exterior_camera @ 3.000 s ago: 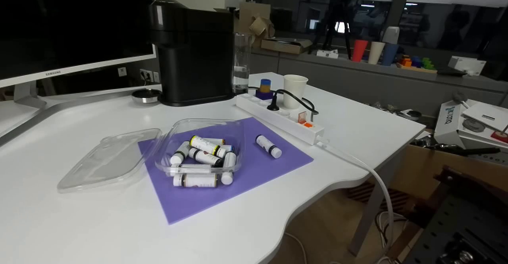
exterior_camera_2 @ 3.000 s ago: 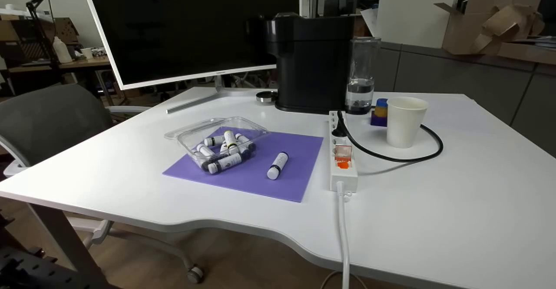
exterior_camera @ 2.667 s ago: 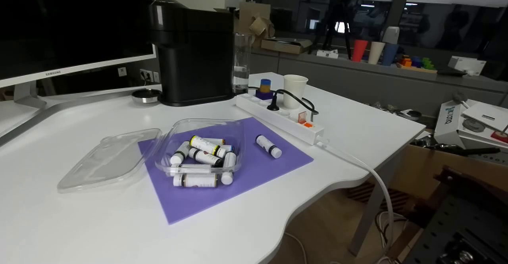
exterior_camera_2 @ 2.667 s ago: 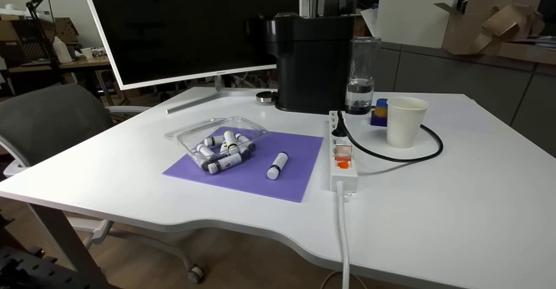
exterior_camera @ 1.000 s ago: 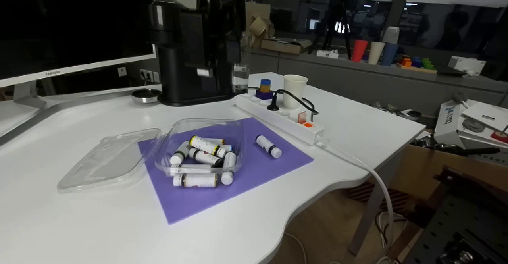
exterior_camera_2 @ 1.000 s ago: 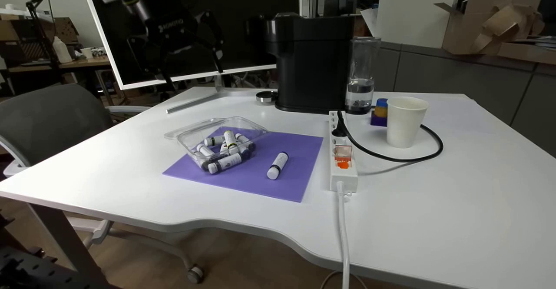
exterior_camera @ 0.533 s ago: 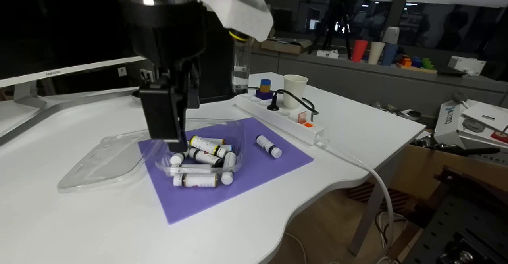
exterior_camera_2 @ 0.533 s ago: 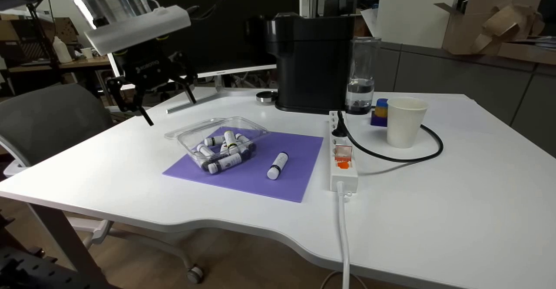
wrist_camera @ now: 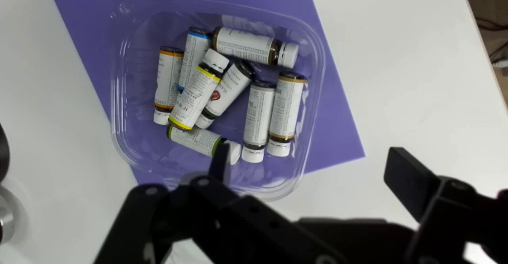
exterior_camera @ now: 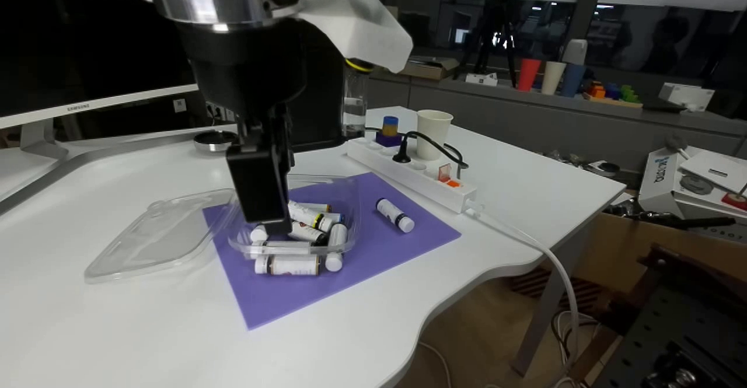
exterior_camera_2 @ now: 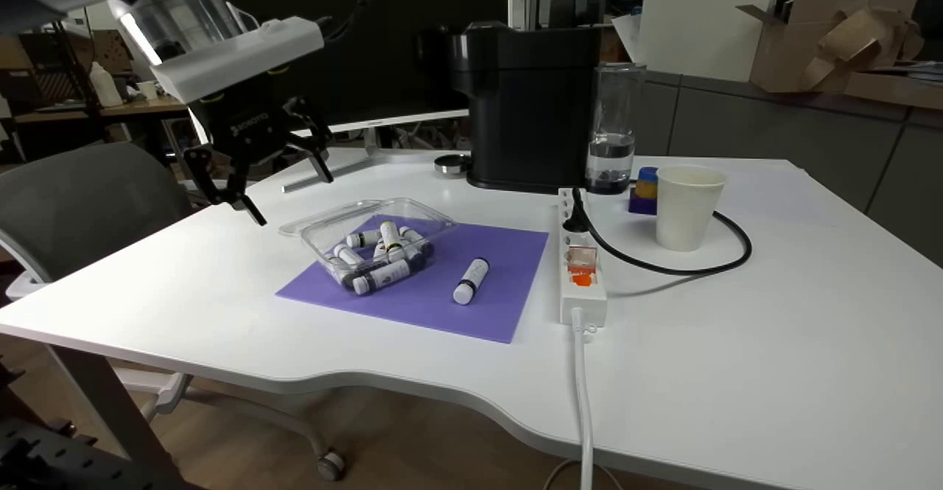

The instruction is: Close the plastic box on the table

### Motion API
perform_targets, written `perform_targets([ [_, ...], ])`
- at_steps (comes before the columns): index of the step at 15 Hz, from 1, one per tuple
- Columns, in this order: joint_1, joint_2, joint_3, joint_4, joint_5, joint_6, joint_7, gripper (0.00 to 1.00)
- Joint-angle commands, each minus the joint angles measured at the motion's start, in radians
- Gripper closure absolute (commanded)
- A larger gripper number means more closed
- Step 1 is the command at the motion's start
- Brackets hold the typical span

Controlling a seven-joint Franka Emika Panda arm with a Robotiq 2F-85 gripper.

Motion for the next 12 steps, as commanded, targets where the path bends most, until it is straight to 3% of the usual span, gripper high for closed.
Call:
perform_targets([
  [1, 0.023, 0.058, -0.012, 0.039, -0.197, -0.007, 0.082, 0.0],
  [5, 0.056, 0.133, -0.017, 0.097, -0.446, 0.013, 0.234, 0.0],
  [12, 0.106, 0.306, -0.026, 0.275, -0.854, 0.009, 0.628, 0.0],
])
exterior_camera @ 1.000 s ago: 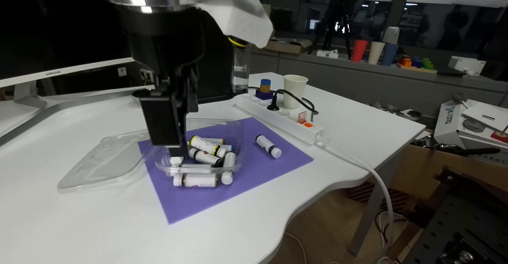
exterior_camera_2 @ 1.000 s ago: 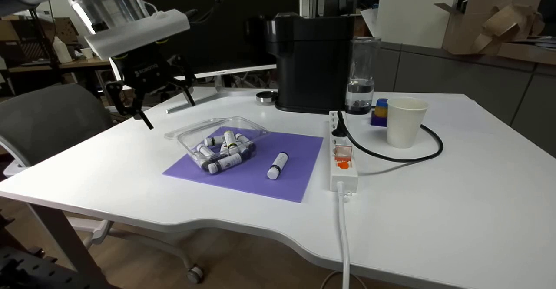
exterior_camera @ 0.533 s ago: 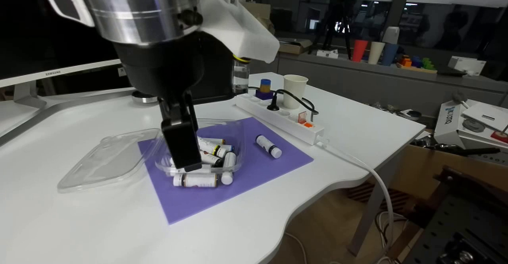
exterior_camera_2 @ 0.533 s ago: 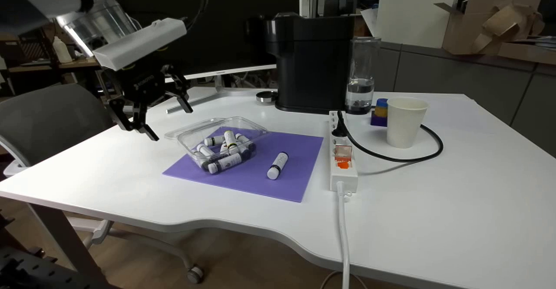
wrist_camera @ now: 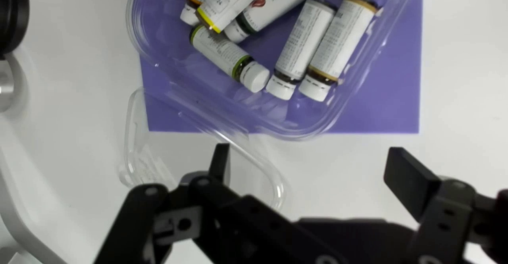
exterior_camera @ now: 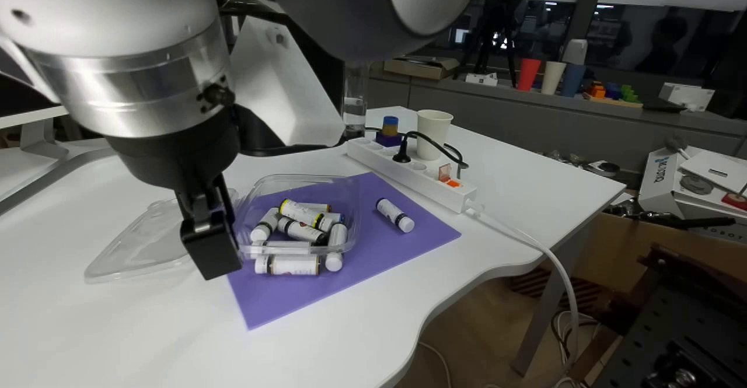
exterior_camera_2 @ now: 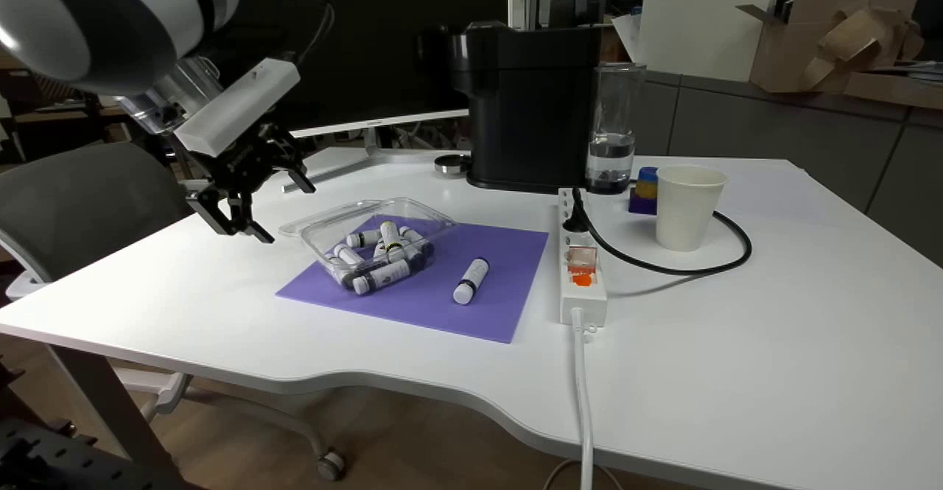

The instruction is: Close the plastic box on the table

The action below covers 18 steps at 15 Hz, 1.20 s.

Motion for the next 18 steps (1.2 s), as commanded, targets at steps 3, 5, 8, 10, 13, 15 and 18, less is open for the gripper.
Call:
perform_targets([
  [3, 0.031, 0.168, -0.005, 0.158, -0.263, -0.04, 0.279, 0.0],
  [5, 0.034, 0.219, 0.001, 0.199, -0.331, -0.061, 0.341, 0.0],
  [8, 0.042, 0.279, 0.015, 0.25, -0.429, -0.091, 0.419, 0.0],
  [10, 0.046, 0.308, 0.029, 0.275, -0.492, -0.115, 0.468, 0.0],
  [13, 0.048, 0.327, 0.05, 0.292, -0.574, -0.156, 0.526, 0.0],
  [15, 0.047, 0.327, 0.065, 0.294, -0.617, -0.183, 0.555, 0.0],
  [18, -0.015, 0.325, 0.15, 0.29, -0.649, -0.251, 0.544, 0.0],
])
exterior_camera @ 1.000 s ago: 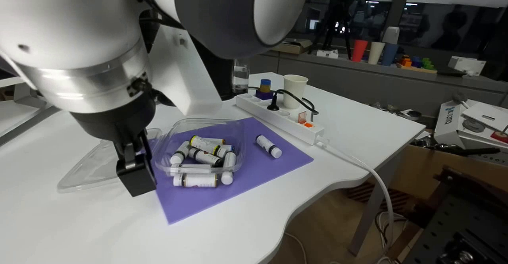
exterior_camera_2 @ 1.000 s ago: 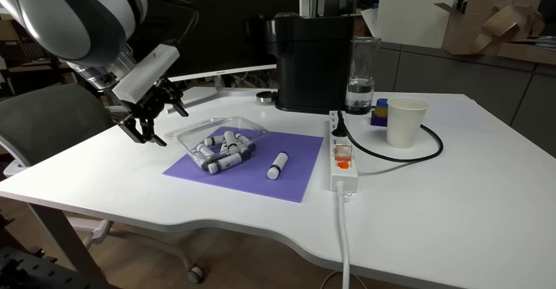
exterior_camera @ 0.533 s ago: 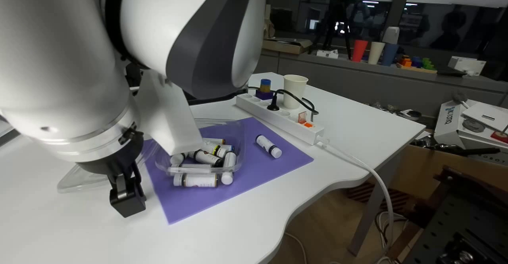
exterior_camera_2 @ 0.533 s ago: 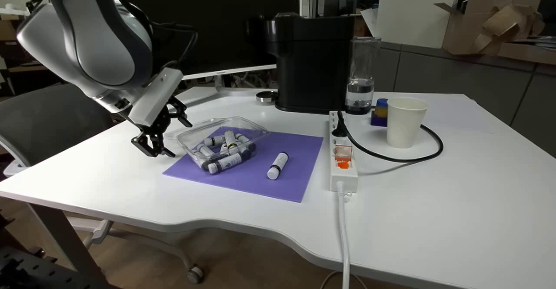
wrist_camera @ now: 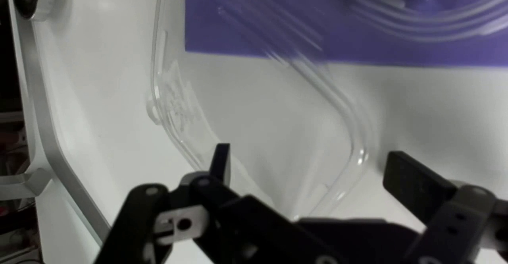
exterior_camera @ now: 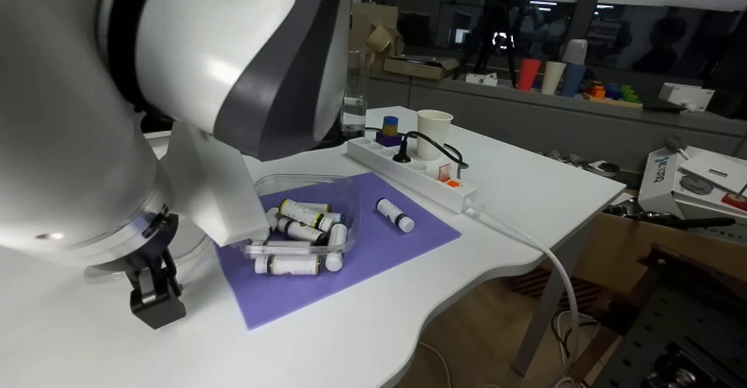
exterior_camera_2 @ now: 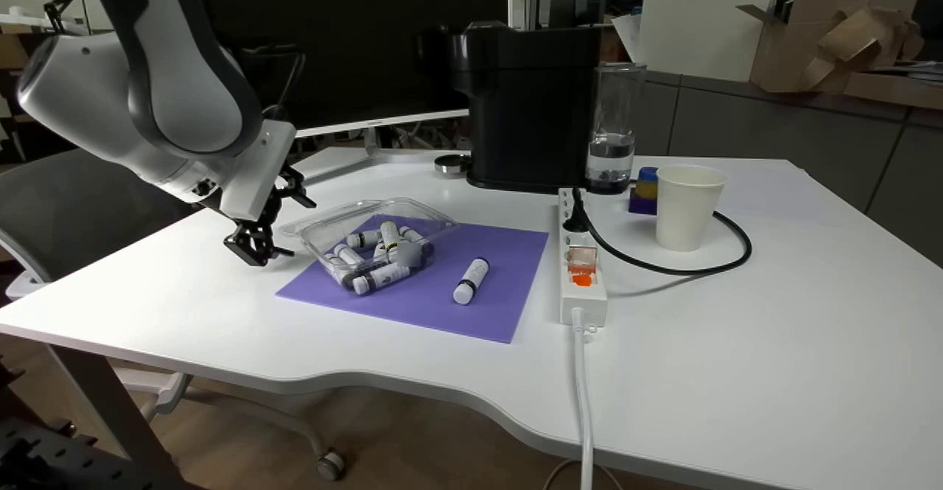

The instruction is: Close the plastic box on the table

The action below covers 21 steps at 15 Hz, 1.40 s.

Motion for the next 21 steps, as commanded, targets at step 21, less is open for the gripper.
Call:
perform_targets([
  [21, -0.106, -0.284, 0.113, -0.067, -0.025, -0.118, 0.162, 0.0],
])
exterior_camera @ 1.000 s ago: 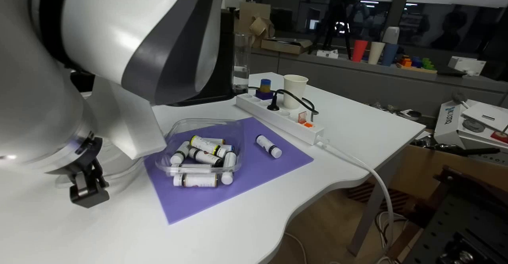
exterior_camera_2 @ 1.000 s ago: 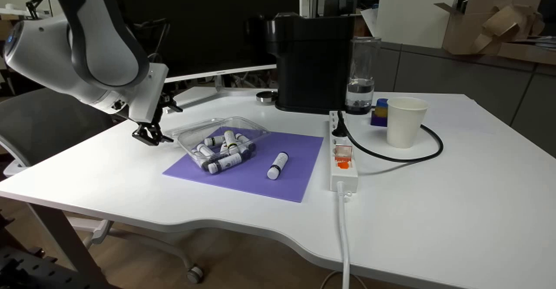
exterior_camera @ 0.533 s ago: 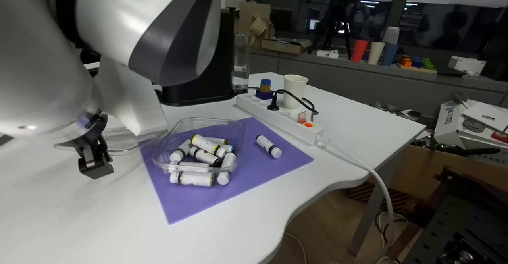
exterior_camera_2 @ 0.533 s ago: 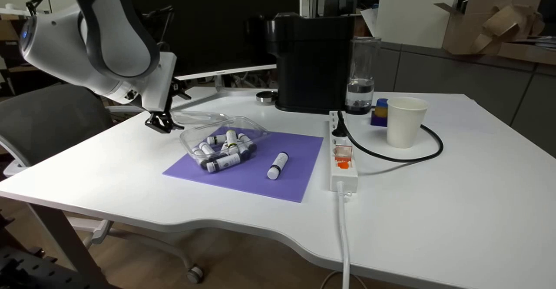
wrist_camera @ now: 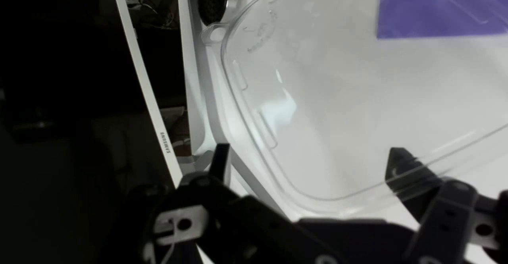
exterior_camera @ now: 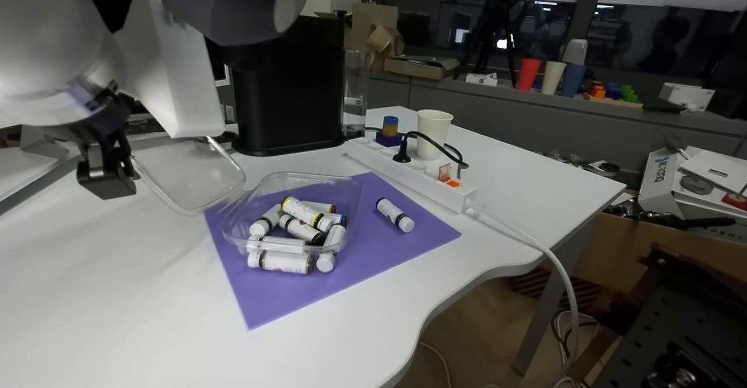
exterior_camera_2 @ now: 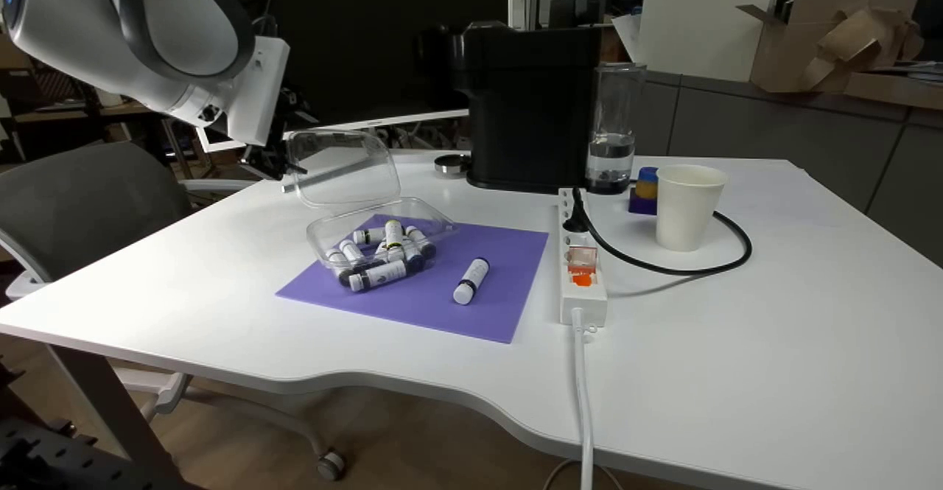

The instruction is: Close the plastic box on the table

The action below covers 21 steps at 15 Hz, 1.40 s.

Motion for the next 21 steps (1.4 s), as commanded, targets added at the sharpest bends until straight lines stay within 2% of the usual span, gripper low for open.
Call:
perform_targets([
  [1, -0.014, -0.149, -0.003, -0.089, 0.069, 0.009, 0.086, 0.0],
  [5, -0.031, -0.269, -0.044, -0.143, 0.237, 0.07, 0.081, 0.0],
  [9, -0.068, -0.353, -0.131, -0.184, 0.438, 0.193, 0.038, 0.0],
  [13, -0.158, -0.36, -0.199, -0.21, 0.664, 0.311, -0.065, 0.0],
  [18, -0.252, -0.324, -0.238, -0.264, 1.036, 0.374, -0.254, 0.0],
  [19, -0.221, -0.318, -0.279, -0.277, 1.139, 0.38, -0.305, 0.0],
  [20, -0.277, -0.312, -0.233, -0.294, 1.23, 0.376, -0.354, 0.0],
  [21, -0.293, -0.304, -0.222, -0.309, 1.323, 0.374, -0.4, 0.0],
])
